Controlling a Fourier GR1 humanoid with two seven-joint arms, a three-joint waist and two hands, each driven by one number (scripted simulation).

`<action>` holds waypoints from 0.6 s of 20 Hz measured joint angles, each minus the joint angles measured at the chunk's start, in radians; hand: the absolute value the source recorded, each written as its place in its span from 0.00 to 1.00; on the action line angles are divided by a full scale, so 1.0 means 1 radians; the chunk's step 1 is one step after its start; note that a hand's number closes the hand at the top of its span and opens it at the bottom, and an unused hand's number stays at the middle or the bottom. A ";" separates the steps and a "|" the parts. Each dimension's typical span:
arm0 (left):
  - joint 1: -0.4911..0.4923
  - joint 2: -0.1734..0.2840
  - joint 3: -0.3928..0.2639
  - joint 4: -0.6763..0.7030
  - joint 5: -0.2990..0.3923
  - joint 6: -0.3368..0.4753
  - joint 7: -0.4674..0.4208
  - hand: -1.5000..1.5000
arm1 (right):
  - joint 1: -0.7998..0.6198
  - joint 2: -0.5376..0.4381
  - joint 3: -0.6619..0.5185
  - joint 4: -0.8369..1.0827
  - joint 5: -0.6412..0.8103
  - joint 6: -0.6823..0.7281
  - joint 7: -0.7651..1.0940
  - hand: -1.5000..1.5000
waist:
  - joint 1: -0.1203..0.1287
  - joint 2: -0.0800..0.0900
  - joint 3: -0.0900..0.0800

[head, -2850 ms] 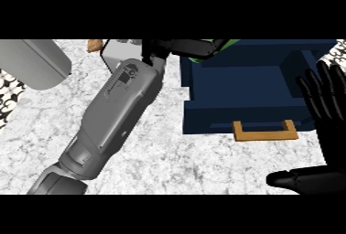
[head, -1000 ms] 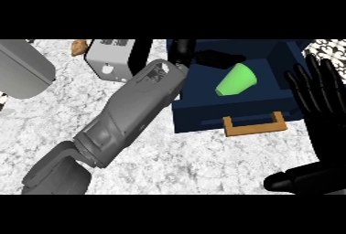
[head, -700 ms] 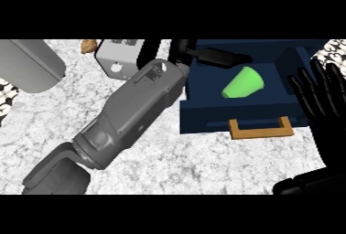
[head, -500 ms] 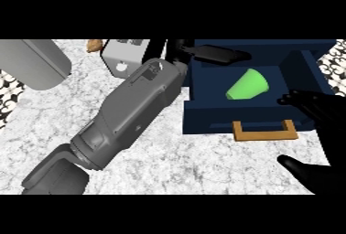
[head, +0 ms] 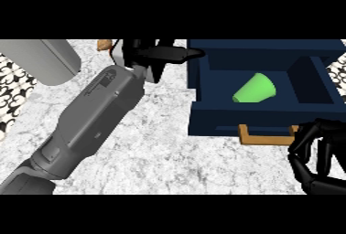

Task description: Pick up the cup, place it into the drawer and close the drawer

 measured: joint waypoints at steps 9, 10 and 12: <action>0.344 0.190 0.031 -0.367 0.017 -0.027 0.067 0.00 | 0.013 -0.013 0.051 0.063 0.181 0.008 -0.034 1.00 | 0.008 0.003 0.000; 0.373 0.208 0.041 -0.404 0.020 -0.031 0.078 0.00 | 0.003 -0.013 0.055 0.083 0.204 0.005 -0.041 1.00 | 0.007 0.004 0.000; 0.440 0.240 0.053 -0.469 0.024 -0.040 0.087 0.00 | -0.007 -0.012 0.090 0.111 0.276 -0.002 -0.058 1.00 | 0.007 0.005 0.000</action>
